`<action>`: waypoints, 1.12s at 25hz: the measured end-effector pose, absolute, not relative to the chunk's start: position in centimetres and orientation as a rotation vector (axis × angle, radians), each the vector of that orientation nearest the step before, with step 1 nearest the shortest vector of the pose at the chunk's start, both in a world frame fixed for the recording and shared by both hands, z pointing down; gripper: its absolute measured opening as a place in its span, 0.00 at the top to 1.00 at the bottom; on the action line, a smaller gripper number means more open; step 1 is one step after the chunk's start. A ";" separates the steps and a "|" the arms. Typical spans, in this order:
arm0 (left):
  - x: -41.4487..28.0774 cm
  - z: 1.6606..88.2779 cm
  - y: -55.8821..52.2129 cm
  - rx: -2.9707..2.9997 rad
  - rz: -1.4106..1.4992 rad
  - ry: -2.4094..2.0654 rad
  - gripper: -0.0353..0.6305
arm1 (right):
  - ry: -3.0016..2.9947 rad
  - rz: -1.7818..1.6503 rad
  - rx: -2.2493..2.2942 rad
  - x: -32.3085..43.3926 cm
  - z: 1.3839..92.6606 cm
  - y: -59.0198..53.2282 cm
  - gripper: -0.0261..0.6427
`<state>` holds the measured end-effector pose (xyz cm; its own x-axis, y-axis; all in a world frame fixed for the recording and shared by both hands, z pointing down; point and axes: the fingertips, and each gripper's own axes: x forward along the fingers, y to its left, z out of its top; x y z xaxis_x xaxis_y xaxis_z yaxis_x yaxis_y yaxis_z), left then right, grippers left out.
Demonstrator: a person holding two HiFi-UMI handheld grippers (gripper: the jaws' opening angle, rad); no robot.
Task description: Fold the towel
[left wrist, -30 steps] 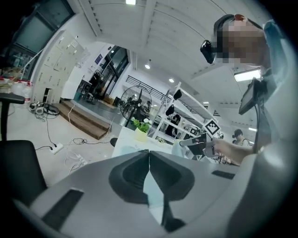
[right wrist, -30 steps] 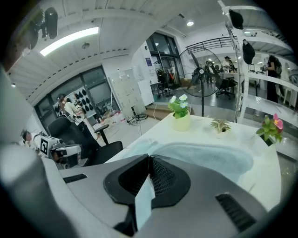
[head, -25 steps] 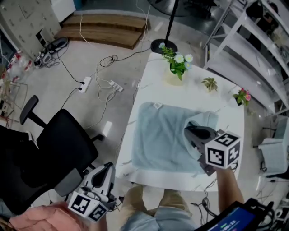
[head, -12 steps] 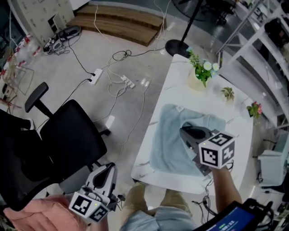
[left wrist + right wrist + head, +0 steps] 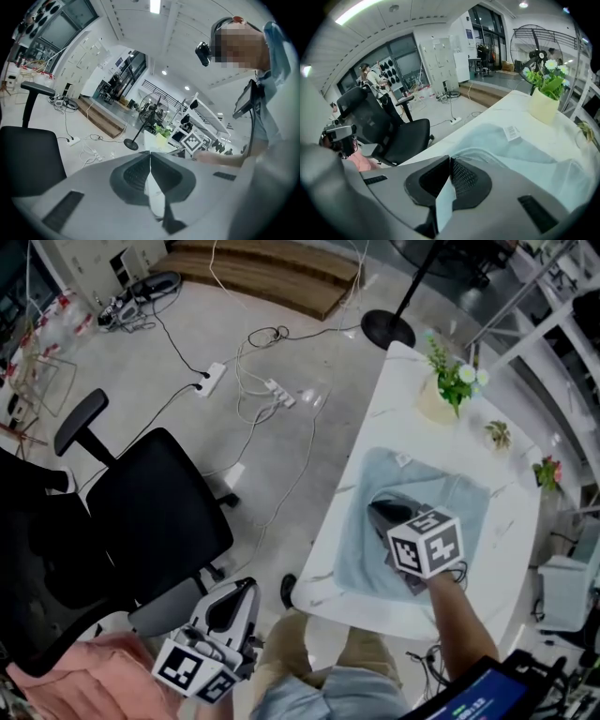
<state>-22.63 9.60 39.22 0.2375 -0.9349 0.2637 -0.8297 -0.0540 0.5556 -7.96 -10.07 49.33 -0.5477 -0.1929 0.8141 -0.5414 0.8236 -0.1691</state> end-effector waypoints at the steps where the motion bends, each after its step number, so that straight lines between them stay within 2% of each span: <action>1: -22.6 39.2 9.6 1.903 -0.220 -1.607 0.93 | -2.133 0.527 0.537 -8.0 49.8 -9.9 0.92; 3: -22.4 39.2 9.4 1.909 -0.220 -1.594 0.94 | -2.131 0.554 0.536 -8.0 50.7 -9.8 0.92; 5: -22.1 39.2 9.3 1.918 -0.223 -1.583 0.94 | -2.137 0.569 0.514 -8.2 51.1 -9.7 0.87; 6: -22.1 39.1 9.3 1.923 -0.224 -1.578 0.93 | -2.139 0.571 0.493 -8.5 50.9 -9.5 0.83; 8: -22.1 38.5 9.6 1.936 -0.225 -1.569 0.93 | -2.140 0.563 0.447 -9.2 49.8 -8.5 0.66; 11: -21.9 36.9 9.7 1.973 -0.233 -1.561 0.94 | -2.164 0.562 0.414 -9.8 46.8 -6.6 0.61; 17: -19.4 34.2 8.3 2.057 -0.227 -1.541 0.94 | -2.282 0.572 0.404 -7.8 42.9 -4.0 0.61; 22: -16.0 33.9 7.1 2.076 -0.189 -1.524 0.94 | -2.408 0.594 0.535 0.8 39.3 -7.0 0.64; 28: -10.8 33.9 6.0 2.136 -0.073 -1.424 0.93 | -2.355 0.700 0.657 9.8 43.3 -7.8 0.69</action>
